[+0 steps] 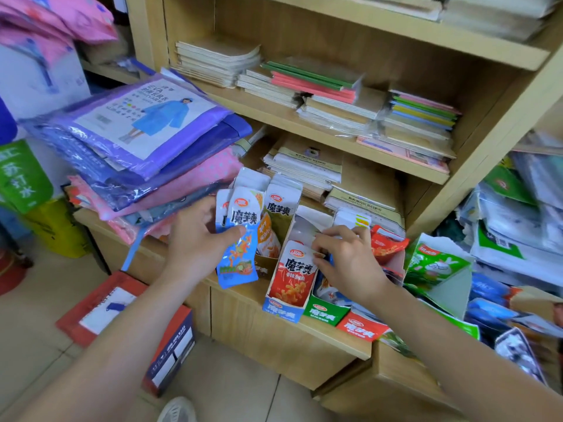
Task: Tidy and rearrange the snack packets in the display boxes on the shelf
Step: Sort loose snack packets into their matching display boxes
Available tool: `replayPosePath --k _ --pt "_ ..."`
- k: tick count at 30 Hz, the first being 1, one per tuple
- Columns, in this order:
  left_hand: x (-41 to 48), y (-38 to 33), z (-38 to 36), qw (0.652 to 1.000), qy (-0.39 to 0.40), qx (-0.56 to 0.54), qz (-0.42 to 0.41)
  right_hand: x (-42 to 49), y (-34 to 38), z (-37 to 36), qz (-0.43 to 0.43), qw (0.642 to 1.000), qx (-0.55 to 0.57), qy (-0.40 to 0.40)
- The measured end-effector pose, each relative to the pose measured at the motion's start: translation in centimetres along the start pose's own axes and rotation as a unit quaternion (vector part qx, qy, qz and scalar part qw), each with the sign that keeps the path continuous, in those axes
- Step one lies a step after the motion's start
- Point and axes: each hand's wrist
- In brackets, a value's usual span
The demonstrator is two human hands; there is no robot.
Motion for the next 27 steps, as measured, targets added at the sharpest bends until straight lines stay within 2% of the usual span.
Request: replayPosePath --k 6,11,14,18,23,25,27 --pt "-1.7 0.0 -1.2 0.993 0.103 0.063 0.009 0.0 -0.2 0.4 0.003 0.999 -0.028 0.018" --pt "-4.2 1.3 -1.7 0.984 0.147 0.086 0.056 2.3 0.3 1.5 -0.026 0.979 -0.094 0.18" --pt "-5.7 1.9 -1.9 0.982 0.139 0.111 0.064 3.3 0.6 2.0 -0.025 0.97 -0.107 0.218" --pt "-7.2 2.6 -1.9 0.98 0.137 0.121 0.076 4.1 -0.8 2.8 -0.077 0.973 0.013 0.217" --pt "-8.6 3.0 -2.4 0.979 0.108 0.149 0.087 6.8 -0.7 4.3 -0.139 0.933 0.188 0.273" --pt "-8.8 3.0 -2.6 0.978 0.095 0.157 0.097 7.4 0.0 4.2 -0.146 0.923 0.196 0.297" --pt "-8.8 3.0 -2.6 0.977 0.093 0.165 0.1 7.5 0.2 3.9 -0.127 0.931 0.137 0.315"
Point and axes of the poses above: each hand's wrist, its own x-axis towards the middle knuckle, its own z-axis out of the back of the hand, y = z × x, and after that the axes turned 7 degrees about x, right-handed
